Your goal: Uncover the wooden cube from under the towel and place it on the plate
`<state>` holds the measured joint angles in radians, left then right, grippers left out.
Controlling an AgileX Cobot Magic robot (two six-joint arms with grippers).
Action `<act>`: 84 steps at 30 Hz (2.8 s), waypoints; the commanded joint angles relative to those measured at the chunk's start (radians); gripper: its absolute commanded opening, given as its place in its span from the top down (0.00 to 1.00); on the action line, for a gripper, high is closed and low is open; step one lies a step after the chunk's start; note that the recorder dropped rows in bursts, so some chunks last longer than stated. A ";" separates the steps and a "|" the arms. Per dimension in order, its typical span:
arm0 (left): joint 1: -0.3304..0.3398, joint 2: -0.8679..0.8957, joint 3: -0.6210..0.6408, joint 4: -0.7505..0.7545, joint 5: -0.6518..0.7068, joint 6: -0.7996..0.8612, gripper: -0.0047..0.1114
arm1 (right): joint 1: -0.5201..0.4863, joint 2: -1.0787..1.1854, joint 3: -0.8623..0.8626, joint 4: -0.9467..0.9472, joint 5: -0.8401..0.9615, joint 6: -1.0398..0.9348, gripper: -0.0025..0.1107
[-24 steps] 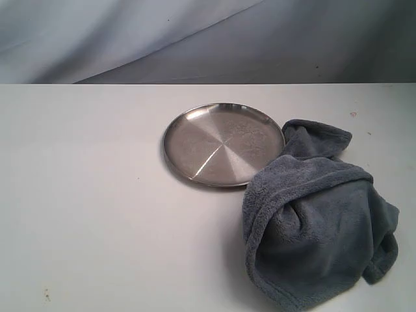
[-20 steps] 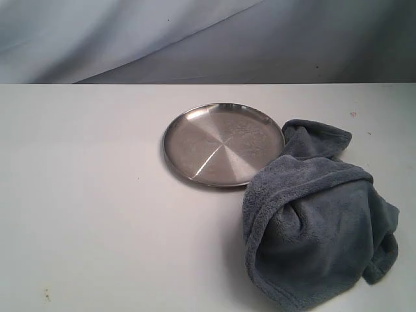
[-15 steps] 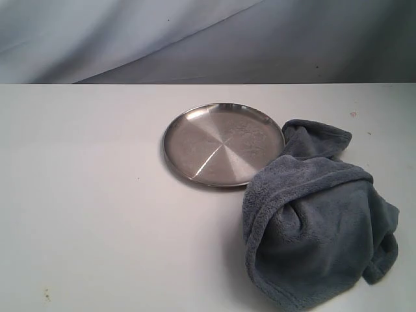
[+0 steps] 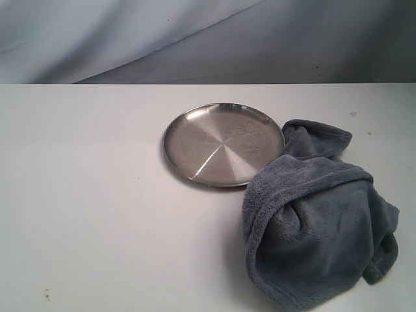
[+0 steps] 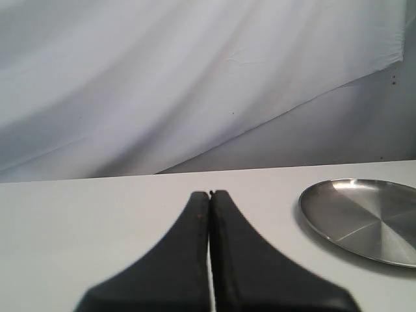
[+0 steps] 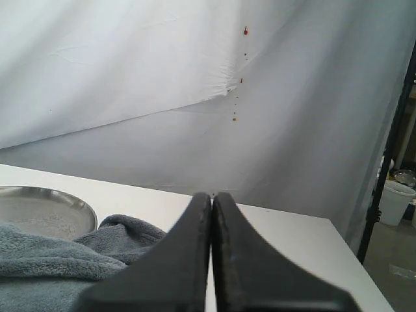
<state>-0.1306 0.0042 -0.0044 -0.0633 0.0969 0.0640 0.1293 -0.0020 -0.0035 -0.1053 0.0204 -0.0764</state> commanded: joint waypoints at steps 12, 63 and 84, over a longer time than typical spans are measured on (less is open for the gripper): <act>0.002 -0.004 0.004 -0.002 -0.011 -0.003 0.96 | 0.000 0.004 0.003 0.231 -0.362 0.076 0.98; 0.002 -0.004 0.004 -0.002 -0.011 -0.003 0.96 | 0.007 1.358 -0.857 0.618 0.570 -0.256 0.98; 0.002 -0.004 0.004 -0.002 -0.011 -0.003 0.96 | 0.452 1.635 -1.104 0.602 0.542 -0.235 0.98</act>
<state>-0.1306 0.0042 -0.0044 -0.0633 0.0969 0.0640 0.5368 1.6357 -1.0994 0.5026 0.5616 -0.3158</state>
